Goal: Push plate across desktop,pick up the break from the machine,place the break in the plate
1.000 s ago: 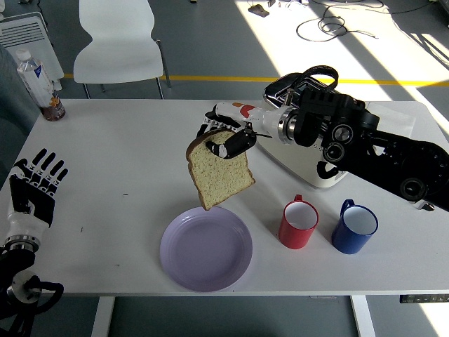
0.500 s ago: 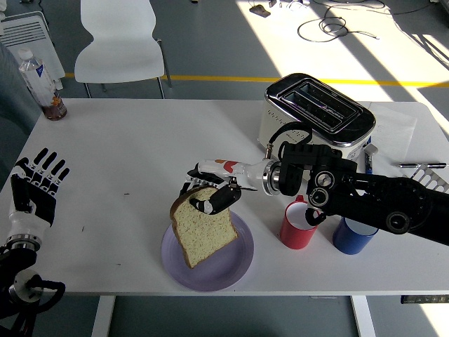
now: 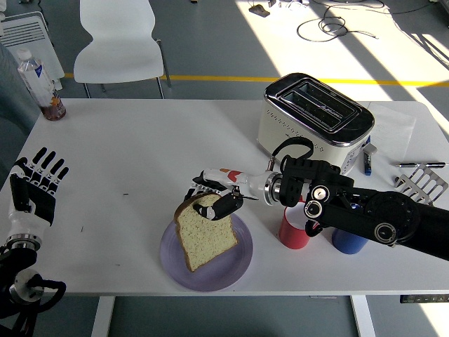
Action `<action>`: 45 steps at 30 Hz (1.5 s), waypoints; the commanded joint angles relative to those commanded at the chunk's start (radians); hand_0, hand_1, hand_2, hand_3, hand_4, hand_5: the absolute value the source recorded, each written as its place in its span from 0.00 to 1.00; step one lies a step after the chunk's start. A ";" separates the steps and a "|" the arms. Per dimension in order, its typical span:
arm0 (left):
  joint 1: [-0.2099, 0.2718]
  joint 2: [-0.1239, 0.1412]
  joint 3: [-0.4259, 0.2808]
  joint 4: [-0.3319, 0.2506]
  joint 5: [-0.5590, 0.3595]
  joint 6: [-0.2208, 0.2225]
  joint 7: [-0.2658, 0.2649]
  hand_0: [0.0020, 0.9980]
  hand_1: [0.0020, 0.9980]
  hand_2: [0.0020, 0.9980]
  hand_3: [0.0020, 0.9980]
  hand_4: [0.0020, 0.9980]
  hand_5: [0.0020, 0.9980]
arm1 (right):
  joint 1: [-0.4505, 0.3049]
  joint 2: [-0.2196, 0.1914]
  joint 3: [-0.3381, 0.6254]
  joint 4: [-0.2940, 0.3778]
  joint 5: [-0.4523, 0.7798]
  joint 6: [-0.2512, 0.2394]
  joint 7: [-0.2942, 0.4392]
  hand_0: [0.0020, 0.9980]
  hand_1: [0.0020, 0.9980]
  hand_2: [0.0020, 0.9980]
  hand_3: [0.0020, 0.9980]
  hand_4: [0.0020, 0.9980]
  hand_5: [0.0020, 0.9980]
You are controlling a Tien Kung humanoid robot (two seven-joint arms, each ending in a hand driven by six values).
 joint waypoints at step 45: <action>0.017 -0.015 0.006 0.001 0.000 0.001 -0.011 0.79 0.79 0.84 0.78 0.44 1.00 | -0.050 -0.008 0.131 -0.041 -0.095 -0.116 0.082 0.72 0.74 0.79 0.83 0.57 0.10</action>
